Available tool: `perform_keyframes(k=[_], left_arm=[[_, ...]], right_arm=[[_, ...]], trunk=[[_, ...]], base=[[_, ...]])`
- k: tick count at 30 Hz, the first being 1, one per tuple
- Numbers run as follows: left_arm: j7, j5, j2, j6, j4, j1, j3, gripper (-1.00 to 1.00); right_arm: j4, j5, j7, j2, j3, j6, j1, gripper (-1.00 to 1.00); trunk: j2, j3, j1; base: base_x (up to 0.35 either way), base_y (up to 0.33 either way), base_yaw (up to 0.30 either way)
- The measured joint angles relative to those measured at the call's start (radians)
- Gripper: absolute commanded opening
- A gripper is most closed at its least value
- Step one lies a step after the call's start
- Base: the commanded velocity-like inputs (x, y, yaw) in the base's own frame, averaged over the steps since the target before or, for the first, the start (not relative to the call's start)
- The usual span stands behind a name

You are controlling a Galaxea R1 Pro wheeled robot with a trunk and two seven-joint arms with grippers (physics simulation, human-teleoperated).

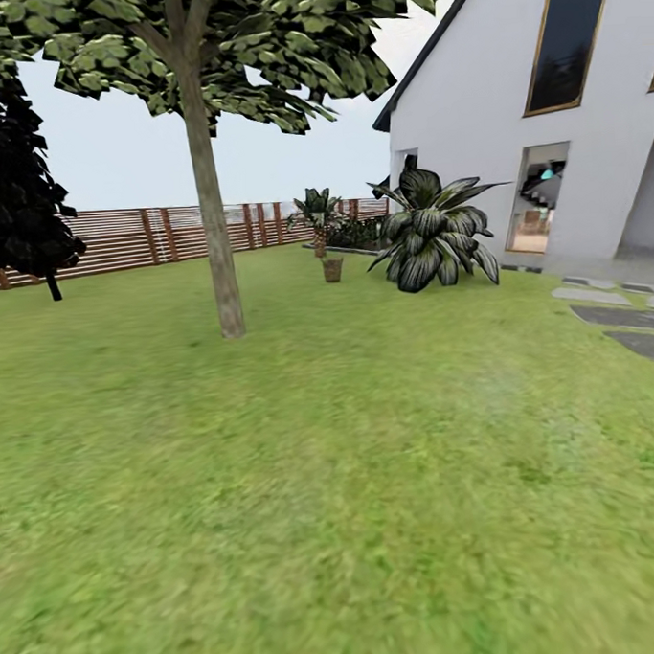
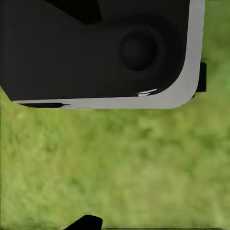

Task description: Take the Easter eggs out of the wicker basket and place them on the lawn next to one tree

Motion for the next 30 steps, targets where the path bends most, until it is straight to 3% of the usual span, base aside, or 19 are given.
perform_keyframes(k=[8, 30], left_arm=[[0.0, 0.0, 0.0, 0.0, 0.0, 0.0, 0.0, 1.0], [0.0, 0.0, 0.0, 0.0, 0.0, 0.001, 0.0, 1.0]], right_arm=[[0.0, 0.001, 0.0, 0.001, 0.001, 0.0, 0.0, 1.0], [0.0, 0.001, 0.0, 0.0, 0.001, 0.0, 0.0, 1.0]], trunk=[[0.0, 0.0, 0.0], [0.0, 0.0, 0.0]], base=[[0.333, -0.123, 0.215], [0.333, -0.123, 0.007]])
